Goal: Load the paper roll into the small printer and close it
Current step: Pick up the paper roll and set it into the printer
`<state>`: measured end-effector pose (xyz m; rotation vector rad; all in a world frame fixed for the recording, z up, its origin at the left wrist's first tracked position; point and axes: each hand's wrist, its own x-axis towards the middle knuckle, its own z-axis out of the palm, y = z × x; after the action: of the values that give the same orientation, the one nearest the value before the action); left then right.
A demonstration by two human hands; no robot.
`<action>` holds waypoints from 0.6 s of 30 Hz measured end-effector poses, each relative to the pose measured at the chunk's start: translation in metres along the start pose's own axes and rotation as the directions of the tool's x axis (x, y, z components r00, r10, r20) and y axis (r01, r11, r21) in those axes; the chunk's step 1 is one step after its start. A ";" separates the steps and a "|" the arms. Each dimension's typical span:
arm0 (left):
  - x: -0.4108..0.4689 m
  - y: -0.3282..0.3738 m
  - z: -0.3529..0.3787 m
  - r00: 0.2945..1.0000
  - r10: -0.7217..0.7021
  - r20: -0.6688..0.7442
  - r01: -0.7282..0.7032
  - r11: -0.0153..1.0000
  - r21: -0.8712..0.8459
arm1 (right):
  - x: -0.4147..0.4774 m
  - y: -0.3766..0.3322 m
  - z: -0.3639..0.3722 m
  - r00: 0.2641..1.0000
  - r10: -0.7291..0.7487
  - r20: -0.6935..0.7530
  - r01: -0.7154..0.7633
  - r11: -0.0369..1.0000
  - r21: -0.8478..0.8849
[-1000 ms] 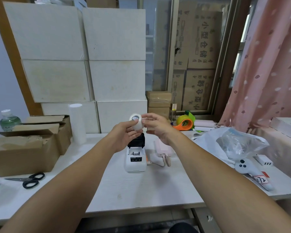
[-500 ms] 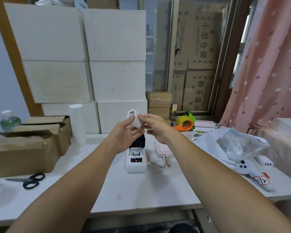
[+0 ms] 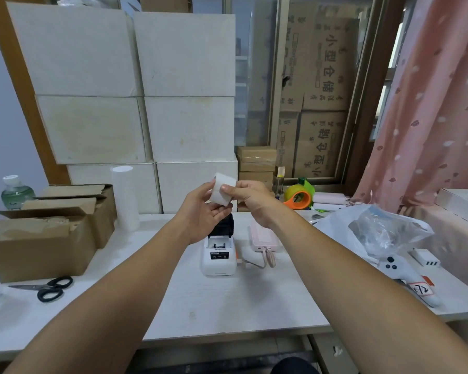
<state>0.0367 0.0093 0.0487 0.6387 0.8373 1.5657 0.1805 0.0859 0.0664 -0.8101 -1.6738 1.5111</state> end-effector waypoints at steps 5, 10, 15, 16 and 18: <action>-0.001 -0.003 0.003 0.999 0.029 -0.021 -0.031 0.997 -0.070 | -0.004 0.003 0.004 0.987 -0.135 -0.086 0.127 0.987 -0.094; -0.005 -0.001 0.006 1.000 0.026 -0.017 -0.028 0.995 -0.100 | -0.006 0.004 0.009 0.973 -0.196 -0.123 0.170 0.966 -0.195; -0.006 -0.003 0.004 1.000 0.012 -0.012 -0.012 1.000 0.023 | -0.005 0.004 0.007 0.971 -0.195 -0.137 0.155 0.954 -0.258; -0.005 -0.004 0.002 0.999 0.020 -0.029 -0.016 0.993 0.119 | -0.005 0.003 0.005 0.976 -0.176 -0.126 0.139 0.956 -0.259; -0.003 -0.002 -0.003 0.991 0.103 -0.089 -0.069 0.943 0.326 | -0.004 0.003 -0.002 0.988 -0.115 -0.108 0.088 0.970 -0.228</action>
<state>0.0359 0.0061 0.0449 0.8422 1.1732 1.5645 0.1843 0.0834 0.0632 -0.8995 -1.7865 1.1956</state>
